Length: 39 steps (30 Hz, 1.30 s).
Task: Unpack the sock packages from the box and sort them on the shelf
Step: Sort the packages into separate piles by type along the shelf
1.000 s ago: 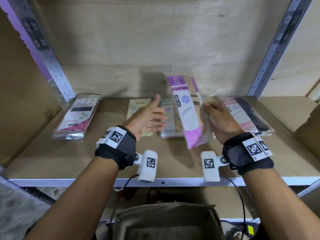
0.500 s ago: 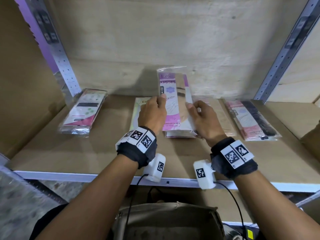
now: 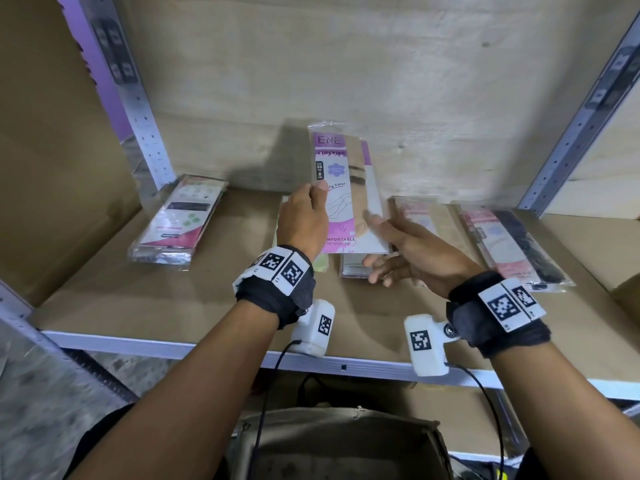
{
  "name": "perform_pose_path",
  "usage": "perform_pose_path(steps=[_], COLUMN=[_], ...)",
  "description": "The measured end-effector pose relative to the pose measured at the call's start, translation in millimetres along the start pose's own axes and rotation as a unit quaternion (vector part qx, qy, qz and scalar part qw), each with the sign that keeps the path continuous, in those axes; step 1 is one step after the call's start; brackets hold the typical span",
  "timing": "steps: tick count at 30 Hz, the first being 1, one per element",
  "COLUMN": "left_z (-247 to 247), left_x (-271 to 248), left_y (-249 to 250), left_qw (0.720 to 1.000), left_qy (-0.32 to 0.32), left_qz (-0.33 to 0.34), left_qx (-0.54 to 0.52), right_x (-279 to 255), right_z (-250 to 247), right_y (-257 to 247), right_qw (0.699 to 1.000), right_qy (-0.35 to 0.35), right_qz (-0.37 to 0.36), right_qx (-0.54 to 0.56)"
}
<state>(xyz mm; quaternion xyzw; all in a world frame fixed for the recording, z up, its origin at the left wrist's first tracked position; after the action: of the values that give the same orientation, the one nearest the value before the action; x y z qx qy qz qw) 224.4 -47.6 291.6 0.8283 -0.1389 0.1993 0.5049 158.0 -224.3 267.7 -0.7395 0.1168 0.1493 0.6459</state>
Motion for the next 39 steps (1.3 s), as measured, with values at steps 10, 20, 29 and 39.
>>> perform_pose_path(steps=[10, 20, 29, 39], left_z=[1.4, 29.1, 39.6, 40.7], left_x=[-10.4, -10.9, -13.2, -15.7], left_y=[-5.4, -8.5, -11.9, -11.9], left_qw=[0.918, 0.975, 0.957, 0.95], left_qy=[-0.271, -0.207, -0.238, -0.261], left_qz=[-0.136, -0.085, -0.143, -0.146], left_qx=[-0.254, -0.008, 0.08, 0.09], right_x=[-0.3, 20.2, 30.7, 32.4], right_z=[-29.0, -43.5, -24.8, -21.5], right_y=[-16.7, -24.2, -23.7, -19.5], right_qw=[0.988, 0.921, 0.886, 0.863], right_qy=[0.107, 0.271, 0.235, 0.207], right_qz=[-0.091, 0.006, 0.068, 0.081], right_qx=[0.061, -0.279, -0.394, -0.453])
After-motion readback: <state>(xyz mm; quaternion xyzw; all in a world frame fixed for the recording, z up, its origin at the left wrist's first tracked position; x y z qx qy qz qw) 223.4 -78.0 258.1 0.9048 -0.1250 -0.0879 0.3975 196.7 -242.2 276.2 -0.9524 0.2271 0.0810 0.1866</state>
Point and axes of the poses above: each hand's wrist, its own x-axis towards the middle knuckle, its own z-axis out of the palm, y = z × x, the point moved 4 cm from there along x, towards the middle knuckle, and after that the axes turned 10 degrees about z, right-handed, at the moved point
